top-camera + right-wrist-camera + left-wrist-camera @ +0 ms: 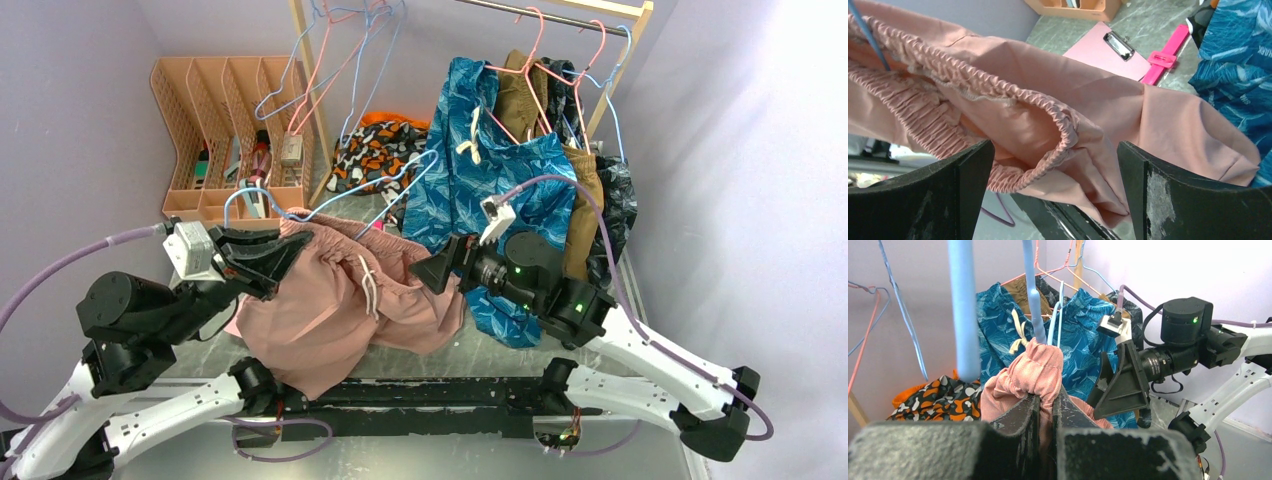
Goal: Place the shorts on the hanger
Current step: Hang the shorts on the hanger.
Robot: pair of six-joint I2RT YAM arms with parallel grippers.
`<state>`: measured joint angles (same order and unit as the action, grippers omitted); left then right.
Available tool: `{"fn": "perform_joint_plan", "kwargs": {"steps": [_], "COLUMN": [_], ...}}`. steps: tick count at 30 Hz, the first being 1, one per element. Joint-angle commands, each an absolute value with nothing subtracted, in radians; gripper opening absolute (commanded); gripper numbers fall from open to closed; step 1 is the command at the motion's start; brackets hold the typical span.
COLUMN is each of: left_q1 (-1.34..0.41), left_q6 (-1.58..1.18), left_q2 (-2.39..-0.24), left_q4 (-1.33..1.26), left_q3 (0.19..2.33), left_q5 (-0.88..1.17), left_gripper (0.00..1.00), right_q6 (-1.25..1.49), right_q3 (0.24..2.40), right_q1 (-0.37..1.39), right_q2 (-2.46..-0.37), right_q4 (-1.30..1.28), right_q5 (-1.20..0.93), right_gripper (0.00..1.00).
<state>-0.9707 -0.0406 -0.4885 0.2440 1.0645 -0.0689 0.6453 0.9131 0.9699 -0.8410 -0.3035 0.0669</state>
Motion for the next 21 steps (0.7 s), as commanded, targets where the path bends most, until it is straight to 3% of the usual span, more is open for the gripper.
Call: {"fn": "perform_joint_plan", "kwargs": {"steps": [1, 15, 17, 20, 21], "left_q1": [-0.973, -0.973, -0.974, -0.973, -0.973], "left_q6": [-0.028, -0.029, -0.028, -0.028, -0.029], "left_q2": [-0.497, -0.499, -0.499, -0.504, -0.507], "left_q4": [0.138, 0.132, 0.132, 0.140, 0.145], "left_q3": [1.094, 1.083, 1.083, 1.090, 1.095], "left_q5": [-0.088, -0.080, -0.080, -0.076, -0.075], "left_gripper": [0.07, 0.07, 0.07, 0.07, 0.07], "right_q6": [0.798, 0.864, 0.856, 0.845, 0.840], "right_q3": [0.874, 0.885, 0.899, 0.907, 0.919], "right_q1": [0.969, 0.969, 0.968, 0.968, 0.968], "right_q2": [-0.834, -0.894, -0.909, -0.906, -0.902], "right_q4": [-0.211, -0.234, -0.251, -0.267, -0.283], "right_q5": [0.180, 0.142, 0.137, 0.152, 0.169], "right_gripper": [0.95, 0.53, 0.37, 0.03, 0.00]}}
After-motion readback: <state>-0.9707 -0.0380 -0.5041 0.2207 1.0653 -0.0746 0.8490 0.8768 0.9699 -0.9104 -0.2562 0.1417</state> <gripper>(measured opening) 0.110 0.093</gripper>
